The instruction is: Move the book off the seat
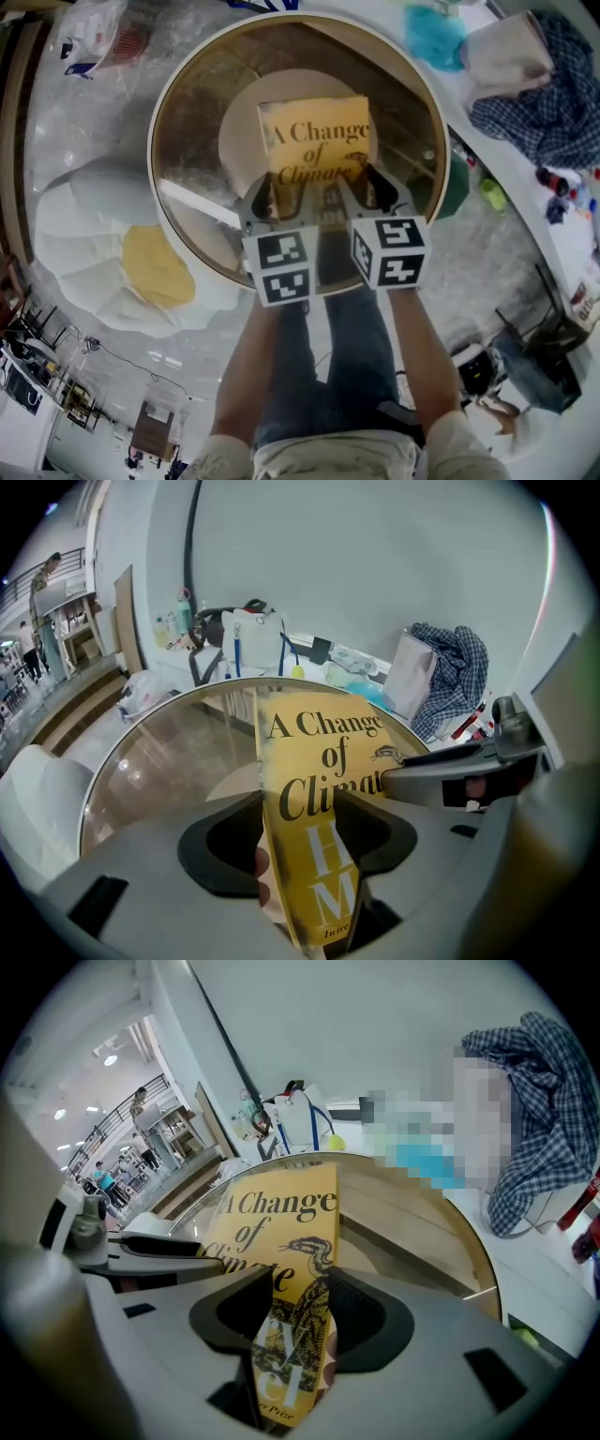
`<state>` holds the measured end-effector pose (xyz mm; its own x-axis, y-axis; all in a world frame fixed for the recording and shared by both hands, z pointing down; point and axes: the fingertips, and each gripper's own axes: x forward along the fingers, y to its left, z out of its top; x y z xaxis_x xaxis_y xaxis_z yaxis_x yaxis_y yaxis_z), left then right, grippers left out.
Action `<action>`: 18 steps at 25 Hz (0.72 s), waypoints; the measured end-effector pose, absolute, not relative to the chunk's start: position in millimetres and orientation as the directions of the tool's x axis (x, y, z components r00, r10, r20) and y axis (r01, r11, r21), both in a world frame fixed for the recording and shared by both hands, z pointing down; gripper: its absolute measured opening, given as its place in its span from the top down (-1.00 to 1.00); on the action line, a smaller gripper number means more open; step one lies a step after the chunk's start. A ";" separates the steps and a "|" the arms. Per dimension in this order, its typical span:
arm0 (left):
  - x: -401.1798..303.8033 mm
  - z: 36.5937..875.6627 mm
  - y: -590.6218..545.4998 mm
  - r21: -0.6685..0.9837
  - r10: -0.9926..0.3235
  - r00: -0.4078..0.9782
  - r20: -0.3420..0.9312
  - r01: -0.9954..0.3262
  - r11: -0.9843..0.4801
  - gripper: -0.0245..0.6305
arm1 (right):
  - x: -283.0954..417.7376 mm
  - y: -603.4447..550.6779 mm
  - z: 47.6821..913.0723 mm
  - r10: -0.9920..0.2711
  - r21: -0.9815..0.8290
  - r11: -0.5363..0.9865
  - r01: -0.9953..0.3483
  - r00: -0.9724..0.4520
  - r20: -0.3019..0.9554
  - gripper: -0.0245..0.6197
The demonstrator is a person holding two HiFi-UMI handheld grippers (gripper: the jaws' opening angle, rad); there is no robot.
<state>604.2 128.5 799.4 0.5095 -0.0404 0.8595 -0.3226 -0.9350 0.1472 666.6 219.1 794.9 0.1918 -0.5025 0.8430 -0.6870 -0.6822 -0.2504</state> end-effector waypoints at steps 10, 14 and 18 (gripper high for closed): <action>611.5 815.1 124.3 0.160 -0.025 0.502 0.865 -0.323 -0.933 0.18 | 673.3 214.6 811.7 -0.486 -0.259 -0.699 -0.667 0.178 0.855 0.34; 609.8 815.2 122.8 0.161 -0.028 0.497 0.867 -0.334 -0.929 0.18 | 672.5 214.7 812.2 -0.491 -0.273 -0.701 -0.659 0.167 0.855 0.34; 610.4 802.5 111.6 0.110 -0.097 0.514 0.852 -0.357 -0.928 0.18 | 673.1 218.4 805.7 -0.482 -0.249 -0.705 -0.664 0.193 0.855 0.34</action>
